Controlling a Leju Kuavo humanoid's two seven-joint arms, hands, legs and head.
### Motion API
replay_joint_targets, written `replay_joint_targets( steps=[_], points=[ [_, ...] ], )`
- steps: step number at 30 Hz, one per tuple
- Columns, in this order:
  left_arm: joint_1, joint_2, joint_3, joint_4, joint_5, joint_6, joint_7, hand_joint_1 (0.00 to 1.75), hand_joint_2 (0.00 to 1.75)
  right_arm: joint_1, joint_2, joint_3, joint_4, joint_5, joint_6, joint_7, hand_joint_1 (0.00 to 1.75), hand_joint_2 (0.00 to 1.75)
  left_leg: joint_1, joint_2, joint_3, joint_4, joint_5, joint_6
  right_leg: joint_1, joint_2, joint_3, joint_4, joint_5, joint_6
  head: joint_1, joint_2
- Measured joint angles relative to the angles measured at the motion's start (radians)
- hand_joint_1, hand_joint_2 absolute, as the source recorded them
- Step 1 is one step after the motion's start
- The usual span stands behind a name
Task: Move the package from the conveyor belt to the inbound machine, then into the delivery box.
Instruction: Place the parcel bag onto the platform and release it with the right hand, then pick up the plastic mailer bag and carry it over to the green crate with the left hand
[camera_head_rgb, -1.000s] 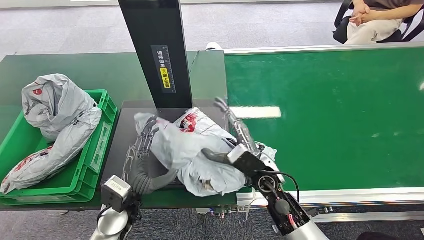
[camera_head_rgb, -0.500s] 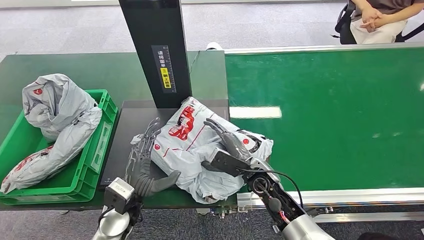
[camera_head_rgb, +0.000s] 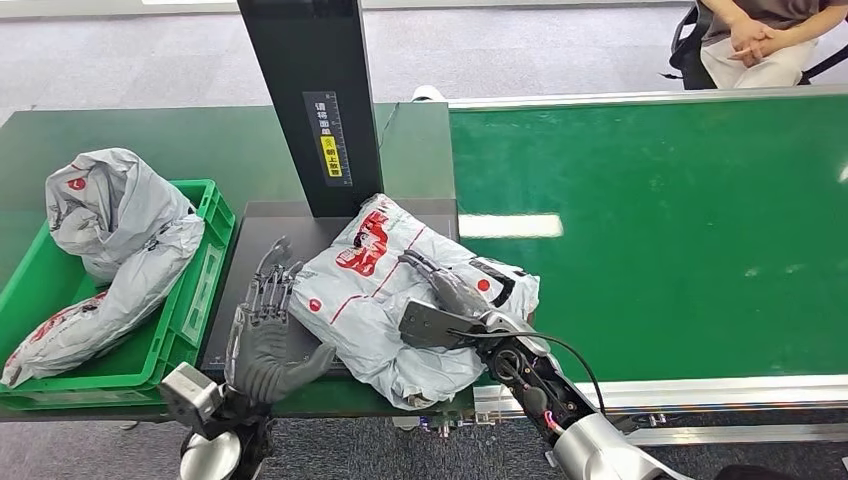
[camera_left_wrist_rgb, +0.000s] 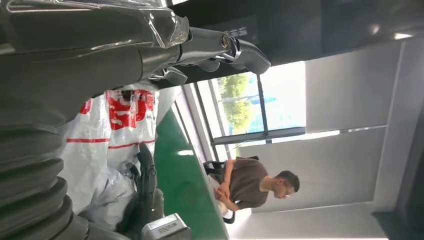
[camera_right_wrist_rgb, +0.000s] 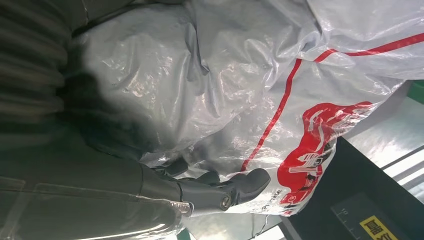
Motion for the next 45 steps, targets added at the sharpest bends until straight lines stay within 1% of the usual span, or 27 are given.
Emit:
replay_joint_targets(
  steps=[2,5,9,12,16,19,21,22,24,27,31,34,37,40,44,45],
  points=[
    [-0.001,0.000,-0.012,-0.017,-0.081,0.023,0.026,0.00,1.75,0.000,0.001,-0.002,-0.001,0.001,0.005,0.000,0.00,1.75,0.000,0.000,0.000,0.000,0.000,0.000,0.000,0.000,0.000,0.000,0.000,0.000,0.000,0.000],
    [-0.027,0.000,-0.052,-0.009,-0.268,0.083,0.106,0.00,1.75,0.000,0.003,-0.004,0.000,0.007,0.006,0.000,0.00,1.75,0.000,0.000,0.000,0.000,0.000,0.000,0.000,0.000,0.000,0.000,0.000,0.000,0.000,0.000],
    [-0.080,0.007,-0.130,0.055,-0.531,0.135,0.223,0.00,1.75,0.002,0.004,-0.009,0.000,0.014,0.000,0.000,0.00,1.75,0.000,0.000,0.000,0.000,0.000,0.000,0.000,0.000,0.000,0.000,0.000,0.000,0.000,0.000],
    [-0.108,0.013,-0.187,0.120,-0.673,0.152,0.275,0.00,1.75,0.004,0.004,-0.016,0.000,0.018,-0.001,0.000,0.00,1.75,0.000,0.000,0.000,0.000,0.000,0.000,0.000,0.000,0.000,0.000,0.000,0.000,0.000,0.000],
    [-0.129,0.019,-0.233,0.176,-0.728,0.155,0.299,0.00,1.75,0.006,0.004,-0.020,0.000,0.022,-0.001,-0.001,0.00,1.75,0.000,0.000,0.000,0.000,0.000,0.000,0.000,0.000,0.000,0.000,0.000,0.000,0.000,0.000],
    [-0.150,0.022,-0.253,0.207,-0.792,0.162,0.348,0.00,1.75,0.009,0.005,-0.024,-0.001,0.026,-0.003,-0.002,0.00,1.75,0.000,0.000,0.000,0.000,0.000,0.000,0.000,0.000,0.000,0.000,0.000,0.000,0.000,0.000],
    [-0.163,0.023,-0.261,0.233,-0.833,0.167,0.380,0.00,1.75,0.016,0.007,-0.032,-0.006,0.018,-0.016,-0.019,0.00,1.75,0.000,0.000,0.000,0.000,0.000,0.000,0.000,0.000,0.000,0.000,0.000,0.000,0.000,0.000],
    [-0.166,0.023,-0.263,0.245,-0.848,0.167,0.392,0.00,1.75,0.025,0.008,-0.039,-0.014,0.006,-0.031,-0.044,0.00,1.75,0.000,0.000,0.000,0.000,0.000,0.000,0.000,0.000,0.000,0.000,0.000,0.000,0.000,0.000],
    [-0.169,0.023,-0.263,0.263,-0.867,0.165,0.405,0.00,1.75,0.052,0.009,-0.061,-0.052,-0.036,-0.074,-0.125,0.00,1.75,0.000,-0.001,-0.001,0.000,0.000,0.000,0.000,0.000,0.000,0.000,0.000,0.000,0.000,0.000],
    [-0.175,0.023,-0.260,0.290,-0.883,0.155,0.417,0.00,1.75,0.100,0.010,-0.108,-0.150,-0.110,-0.129,-0.232,0.00,1.75,0.000,-0.001,-0.001,0.000,0.000,0.000,0.000,0.000,-0.001,0.000,0.000,0.000,0.000,0.000],
    [-0.202,0.020,-0.260,0.347,-0.912,0.149,0.446,0.00,1.75,0.158,0.008,-0.151,-0.279,-0.191,-0.169,-0.289,0.00,1.75,0.000,0.000,-0.002,0.000,0.000,0.000,0.000,0.000,-0.002,0.000,0.000,0.000,0.000,0.000],
    [-0.221,0.017,-0.260,0.404,-0.948,0.150,0.484,0.00,1.75,0.189,0.005,-0.161,-0.368,-0.273,-0.215,-0.305,0.00,1.75,0.000,0.000,-0.002,0.000,0.000,0.000,0.000,0.000,-0.002,0.000,0.000,0.000,0.000,0.000],
    [-0.240,0.011,-0.261,0.455,-0.963,0.153,0.498,0.00,1.75,0.215,0.000,-0.161,-0.452,-0.333,-0.256,-0.308,0.00,1.75,0.000,0.000,-0.002,0.000,0.000,0.000,0.000,0.000,-0.002,0.000,0.000,0.000,0.000,0.000],
    [-0.254,0.006,-0.262,0.491,-0.965,0.152,0.498,0.00,1.75,0.230,-0.005,-0.160,-0.508,-0.351,-0.268,-0.308,0.00,1.75,0.000,0.000,-0.001,0.000,0.000,0.000,0.000,0.000,-0.001,0.000,0.000,0.000,0.000,0.000],
    [-0.269,0.000,-0.262,0.525,-0.970,0.150,0.498,0.00,1.75,0.236,-0.009,-0.159,-0.541,-0.361,-0.274,-0.308,0.00,1.75,0.000,0.000,0.000,0.000,0.000,0.000,0.000,0.000,0.001,0.000,0.000,0.000,0.000,0.000],
    [-0.272,-0.002,-0.262,0.533,-0.972,0.149,0.498,0.07,1.75,0.237,-0.010,-0.158,-0.546,-0.363,-0.275,-0.308,0.00,1.75,0.000,0.000,0.001,0.000,0.000,0.000,0.000,0.000,0.002,0.000,0.000,0.000,0.000,0.000]
  ],
)
